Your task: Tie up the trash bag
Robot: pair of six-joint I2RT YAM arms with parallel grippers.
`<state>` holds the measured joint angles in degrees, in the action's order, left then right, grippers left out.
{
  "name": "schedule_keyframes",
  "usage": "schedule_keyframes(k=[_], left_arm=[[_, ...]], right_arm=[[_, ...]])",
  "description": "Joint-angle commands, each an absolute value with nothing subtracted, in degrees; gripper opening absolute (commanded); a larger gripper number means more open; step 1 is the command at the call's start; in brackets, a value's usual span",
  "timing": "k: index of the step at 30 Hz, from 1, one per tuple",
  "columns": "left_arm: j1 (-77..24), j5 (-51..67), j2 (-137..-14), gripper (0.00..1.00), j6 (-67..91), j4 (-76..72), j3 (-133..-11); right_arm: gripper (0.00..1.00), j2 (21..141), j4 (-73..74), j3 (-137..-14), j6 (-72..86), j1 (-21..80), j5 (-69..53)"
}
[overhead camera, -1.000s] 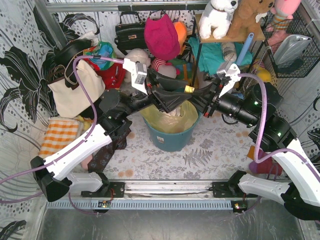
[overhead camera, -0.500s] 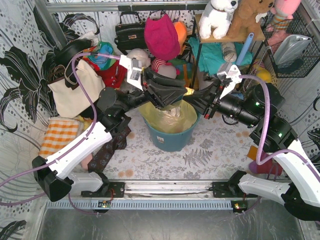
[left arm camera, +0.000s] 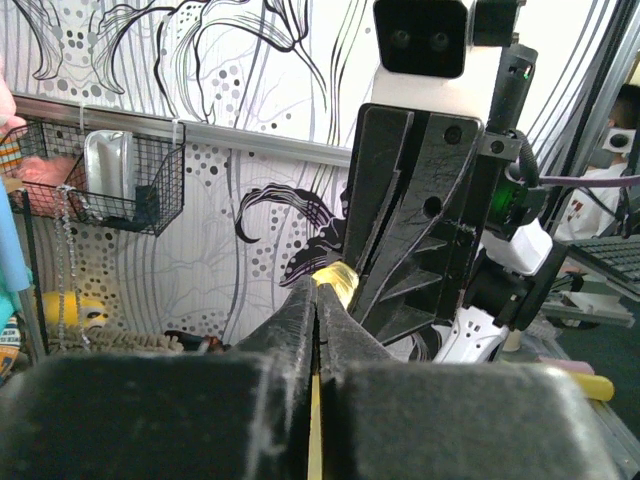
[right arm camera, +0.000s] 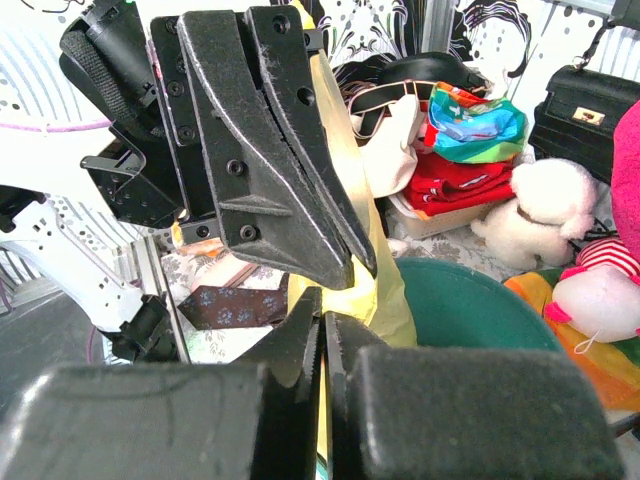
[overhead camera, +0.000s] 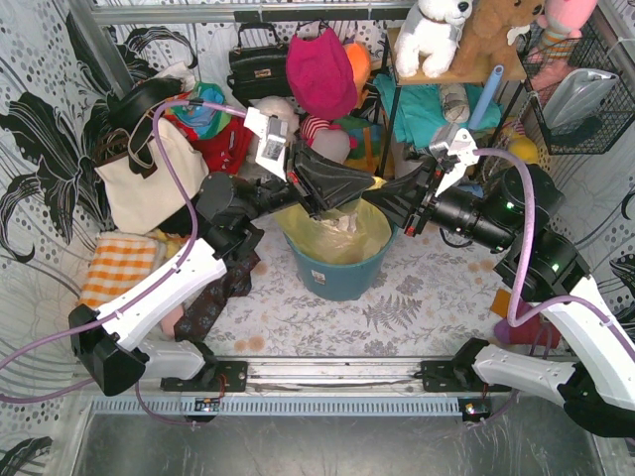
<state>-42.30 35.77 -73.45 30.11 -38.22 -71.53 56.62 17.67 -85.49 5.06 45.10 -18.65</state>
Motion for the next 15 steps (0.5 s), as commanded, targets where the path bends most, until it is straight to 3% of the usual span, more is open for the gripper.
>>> schedule_keyframes(k=[1,5,11,15], left_arm=[[-41.86,36.66,-73.25,0.00,31.53,-43.01,-72.63],[-41.57,35.85,-72.74,0.00,32.53,-44.94,-72.31],[-41.36,34.90,-72.07,0.00,32.79,-45.91,-71.90],[-41.40,35.07,-71.49,0.00,33.44,-47.72,-71.16]], right_arm=[[0.00,56.21,15.11,-85.85,4.27,45.44,-18.88],[0.03,55.66,15.12,-85.03,3.86,45.44,-17.69],[0.61,55.03,14.56,-83.93,3.69,45.44,-15.33],[0.71,55.06,13.50,-83.05,3.31,45.44,-13.70]])
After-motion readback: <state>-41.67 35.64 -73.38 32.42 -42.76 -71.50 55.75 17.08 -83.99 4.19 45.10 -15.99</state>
